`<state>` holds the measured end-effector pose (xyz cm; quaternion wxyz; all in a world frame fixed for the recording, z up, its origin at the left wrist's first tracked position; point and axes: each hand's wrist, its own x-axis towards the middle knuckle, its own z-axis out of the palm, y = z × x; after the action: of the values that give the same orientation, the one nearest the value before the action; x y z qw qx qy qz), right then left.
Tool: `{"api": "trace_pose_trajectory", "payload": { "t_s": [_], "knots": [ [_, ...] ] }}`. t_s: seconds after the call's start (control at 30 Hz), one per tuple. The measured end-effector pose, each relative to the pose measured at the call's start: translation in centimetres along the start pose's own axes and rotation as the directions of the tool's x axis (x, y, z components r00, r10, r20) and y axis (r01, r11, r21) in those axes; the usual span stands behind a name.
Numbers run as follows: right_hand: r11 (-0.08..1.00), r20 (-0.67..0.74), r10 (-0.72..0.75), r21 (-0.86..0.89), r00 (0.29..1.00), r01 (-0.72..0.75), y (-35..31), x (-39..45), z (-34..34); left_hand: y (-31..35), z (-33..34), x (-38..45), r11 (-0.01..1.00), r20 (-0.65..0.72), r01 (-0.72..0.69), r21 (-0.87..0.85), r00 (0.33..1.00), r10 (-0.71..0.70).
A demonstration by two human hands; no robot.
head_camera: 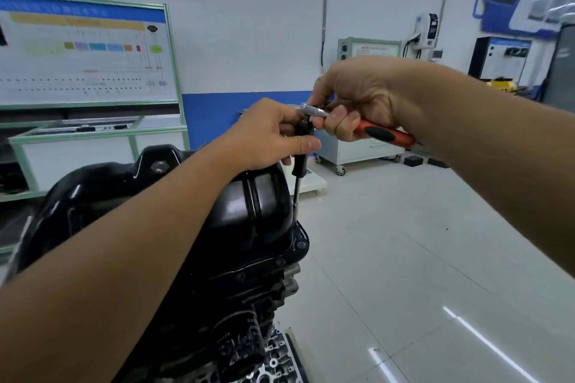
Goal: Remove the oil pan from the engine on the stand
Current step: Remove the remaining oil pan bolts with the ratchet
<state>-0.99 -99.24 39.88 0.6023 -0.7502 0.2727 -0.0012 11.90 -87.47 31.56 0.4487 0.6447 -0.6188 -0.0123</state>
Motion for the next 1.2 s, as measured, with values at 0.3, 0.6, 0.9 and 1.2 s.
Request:
{"api": "trace_pose_trajectory", "payload": {
  "t_s": [0.3,0.6,0.9,1.2],
  "knots": [
    [0.997,-0.192,-0.052,-0.072,0.980,0.039,-0.6,-0.4,1.7,0.1,0.6,0.2,0.974,-0.142,-0.050,0.219,0.986,0.083],
    [0.999,-0.184,0.012,0.055,0.983,-0.002,0.1,-0.9,3.2,0.0,0.8,0.0,0.950,-0.233,-0.051,0.307,0.964,0.127],
    [0.956,-0.123,-0.263,-0.170,0.957,0.241,1.7,-0.7,2.3,0.7,0.2,0.2,0.985,-0.064,0.023,0.170,0.998,-0.013],
    [0.106,-0.007,-0.633,-0.991,0.774,0.078,2.4,0.4,1.7,-0.6,-0.5,0.8,0.993,-0.069,0.102,0.064,0.993,-0.097]
  ]
}}
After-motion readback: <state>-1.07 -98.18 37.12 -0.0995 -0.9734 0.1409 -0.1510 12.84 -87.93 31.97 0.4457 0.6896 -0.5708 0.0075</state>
